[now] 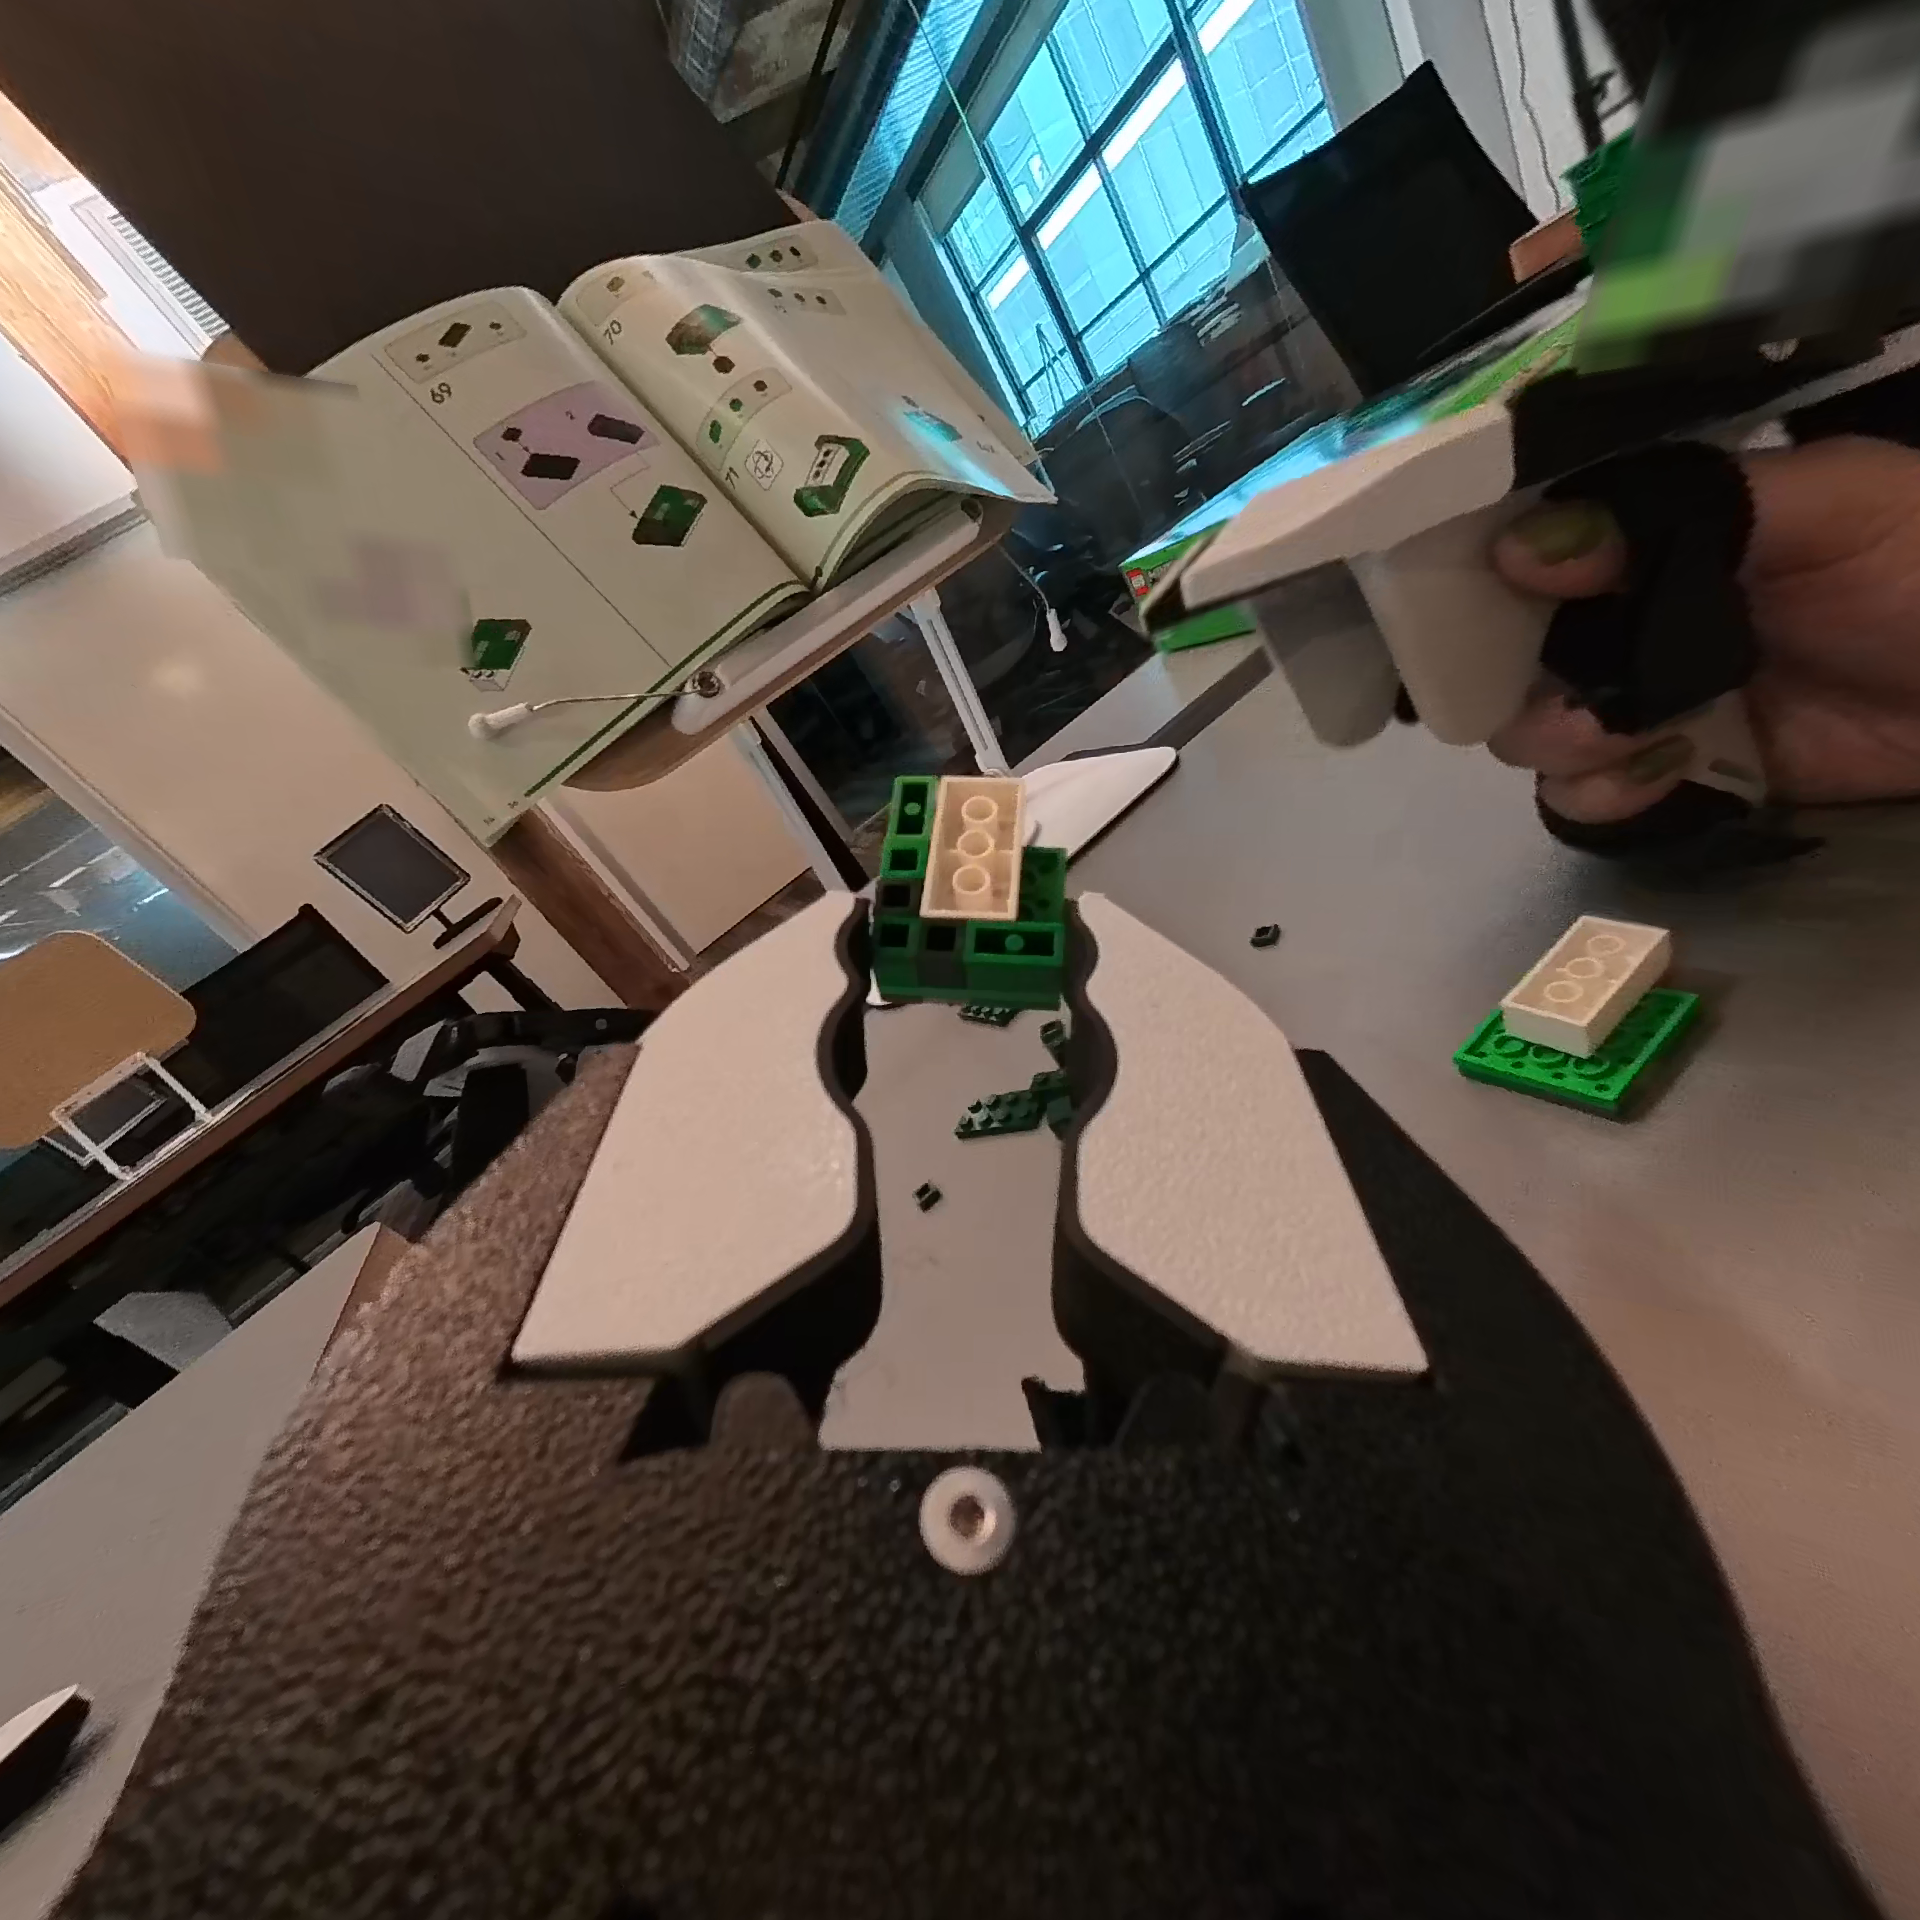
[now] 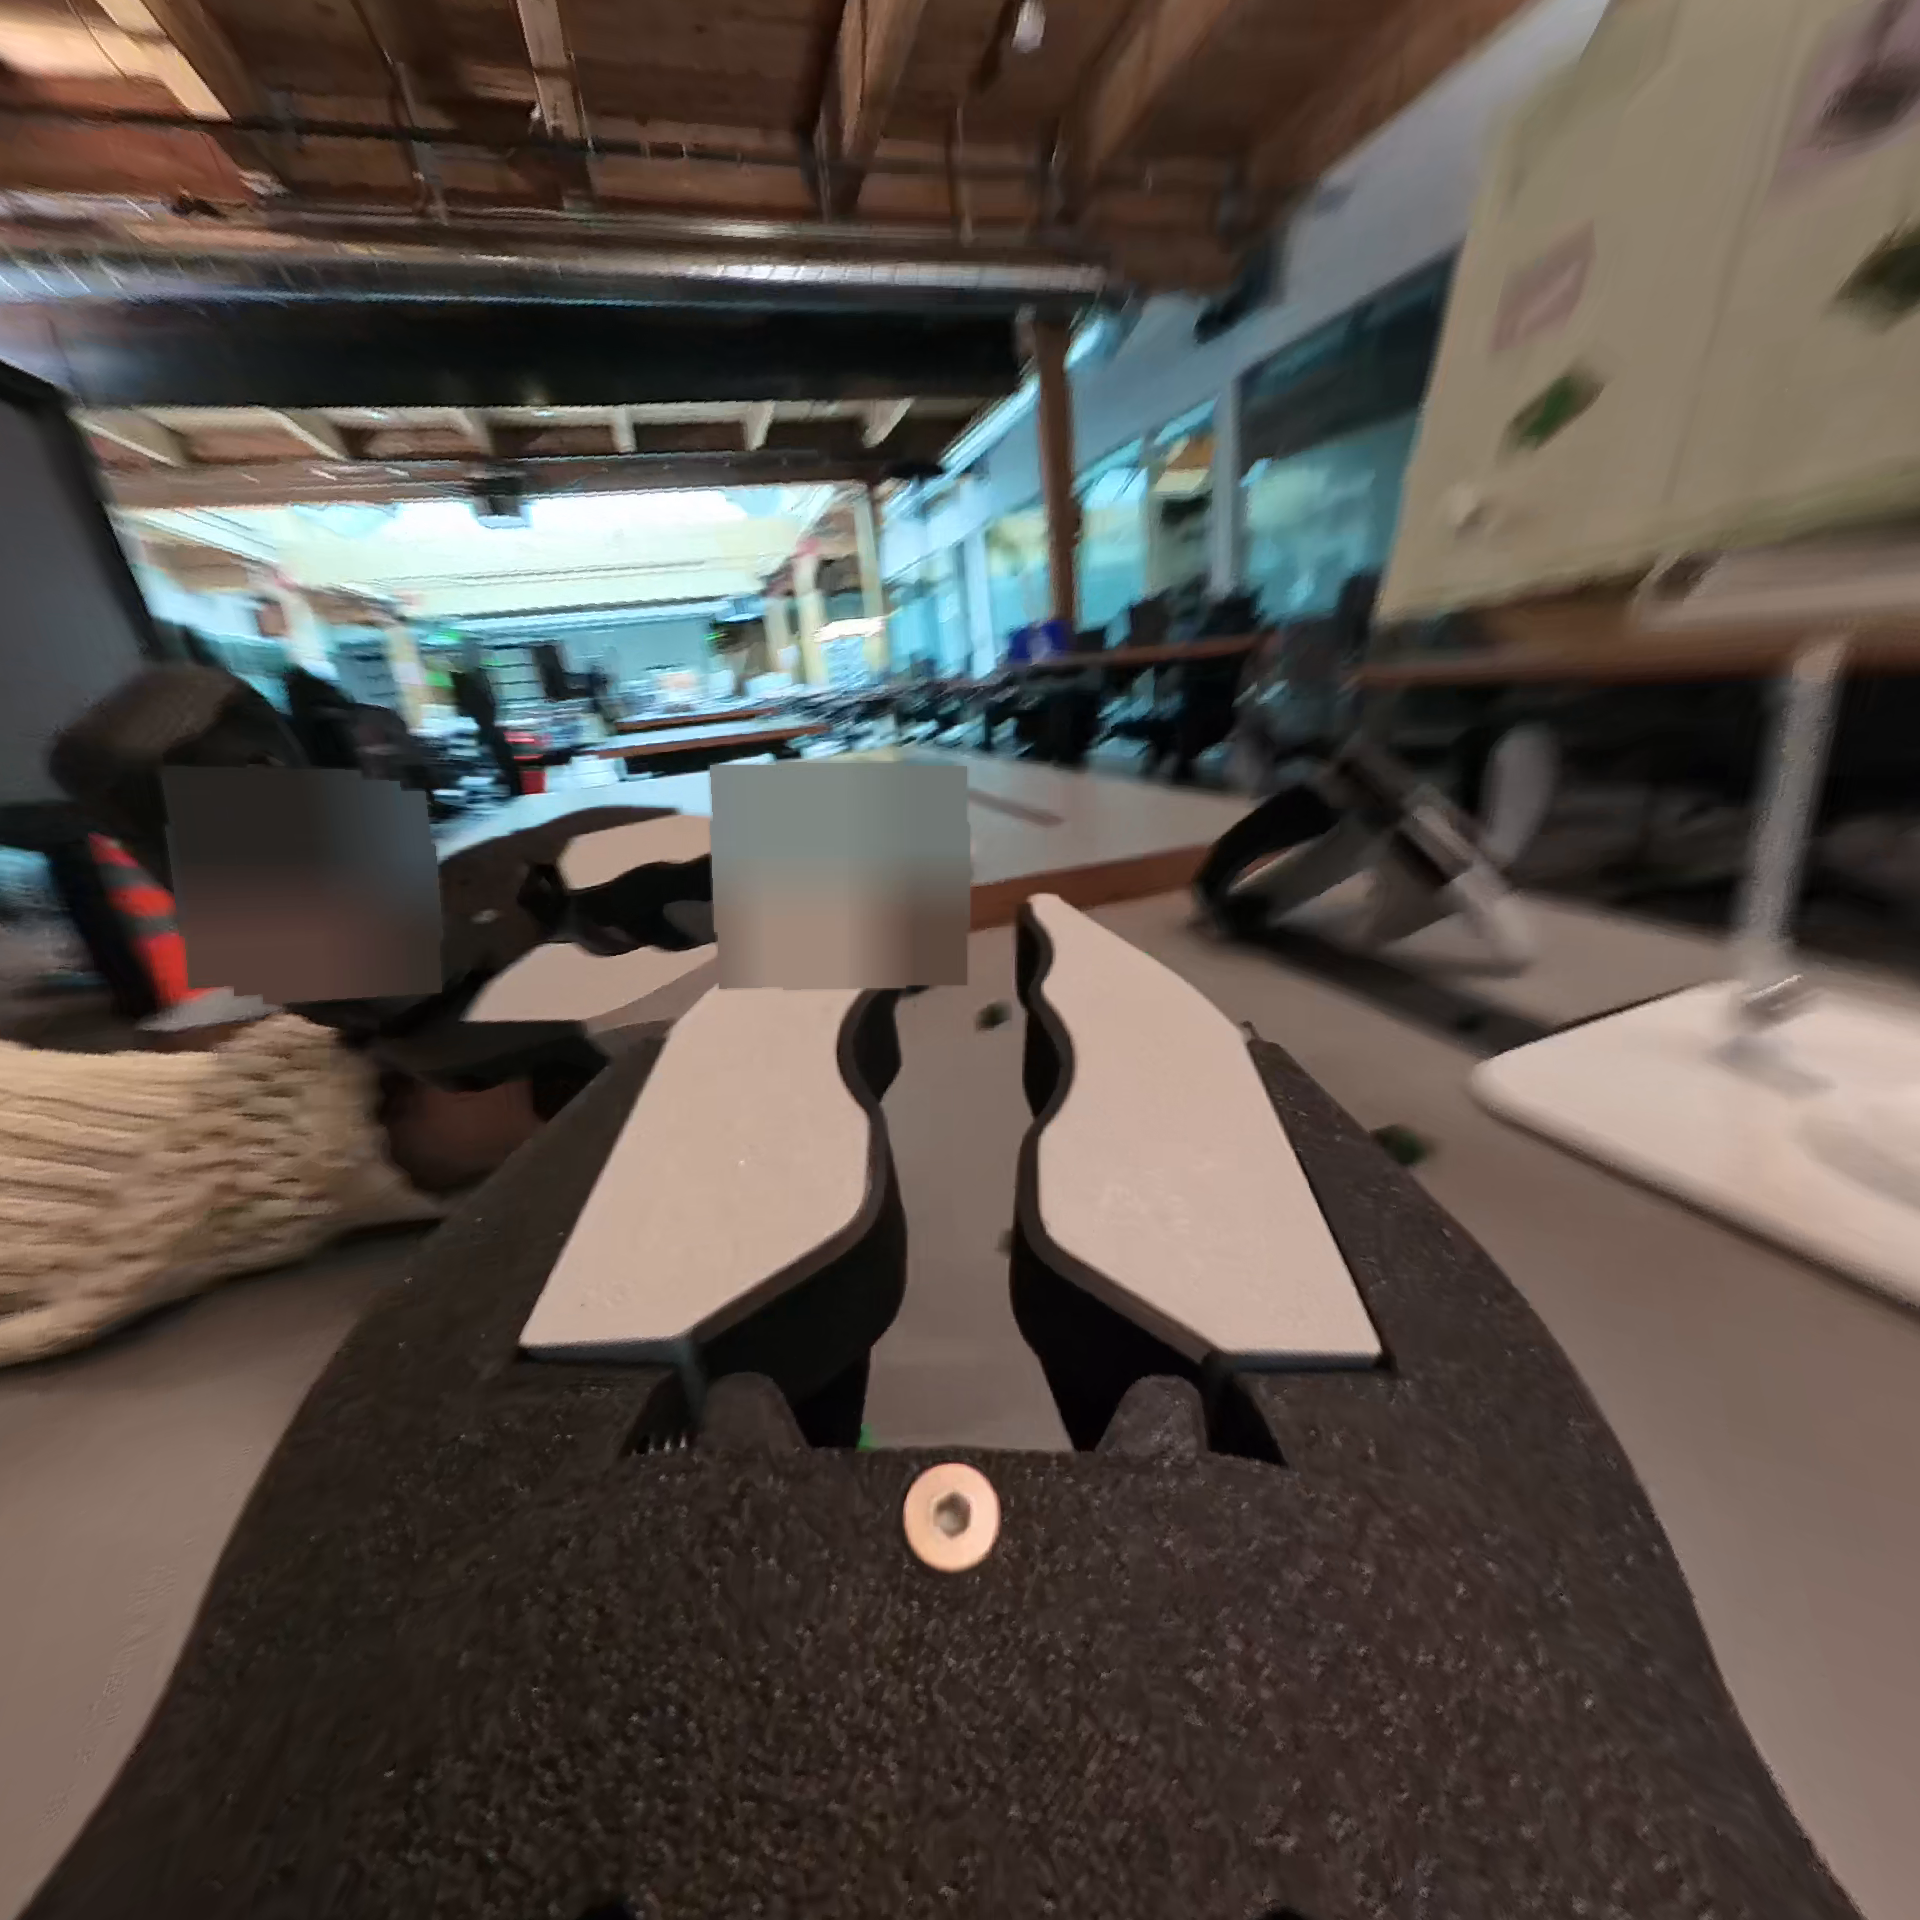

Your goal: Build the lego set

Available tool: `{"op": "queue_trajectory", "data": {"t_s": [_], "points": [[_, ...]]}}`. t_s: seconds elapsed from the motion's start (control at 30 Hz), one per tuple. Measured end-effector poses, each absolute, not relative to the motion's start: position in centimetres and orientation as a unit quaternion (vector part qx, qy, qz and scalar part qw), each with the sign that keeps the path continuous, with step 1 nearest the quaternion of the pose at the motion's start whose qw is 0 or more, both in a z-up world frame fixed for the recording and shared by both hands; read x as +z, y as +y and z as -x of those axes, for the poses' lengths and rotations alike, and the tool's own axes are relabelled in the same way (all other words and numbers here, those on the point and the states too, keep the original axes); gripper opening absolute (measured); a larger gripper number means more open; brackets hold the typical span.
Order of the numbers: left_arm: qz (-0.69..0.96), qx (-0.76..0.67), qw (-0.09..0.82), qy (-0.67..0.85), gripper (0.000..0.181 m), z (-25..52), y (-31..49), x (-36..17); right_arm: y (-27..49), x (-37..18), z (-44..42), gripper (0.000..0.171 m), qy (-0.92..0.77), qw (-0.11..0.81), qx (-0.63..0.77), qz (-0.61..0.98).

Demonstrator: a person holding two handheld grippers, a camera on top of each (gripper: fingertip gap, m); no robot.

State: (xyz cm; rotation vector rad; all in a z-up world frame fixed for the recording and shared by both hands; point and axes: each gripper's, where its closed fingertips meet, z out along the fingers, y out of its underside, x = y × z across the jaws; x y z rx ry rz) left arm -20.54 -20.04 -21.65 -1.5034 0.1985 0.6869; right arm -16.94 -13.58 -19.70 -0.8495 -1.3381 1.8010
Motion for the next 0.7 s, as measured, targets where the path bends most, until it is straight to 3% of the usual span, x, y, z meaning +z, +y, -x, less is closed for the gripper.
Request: {"op": "queue_trajectory", "data": {"t_s": [0.2, 0.43, 0.7], "points": [[0.679, 0.28, 0.671, 0.099, 0.035, 19.9, -19.8, -22.1, -8.9, -18.9, 16.6, 0.012, -0.487, 0.503, 0.62, 0.354], [0.692, 0.259, 0.665, 0.105, 0.035, 19.6, -19.6, -22.7, -9.3, -20.1, 16.8, 0.022, -0.515, 0.453, 0.628, 0.368], [0.735, 0.169, 0.636, 0.166, 0.035, 16.9, -18.6, -25.2, -8.4, -19.9, 12.8, 0.02, -0.544, 0.544, 0.541, 0.341]]}}
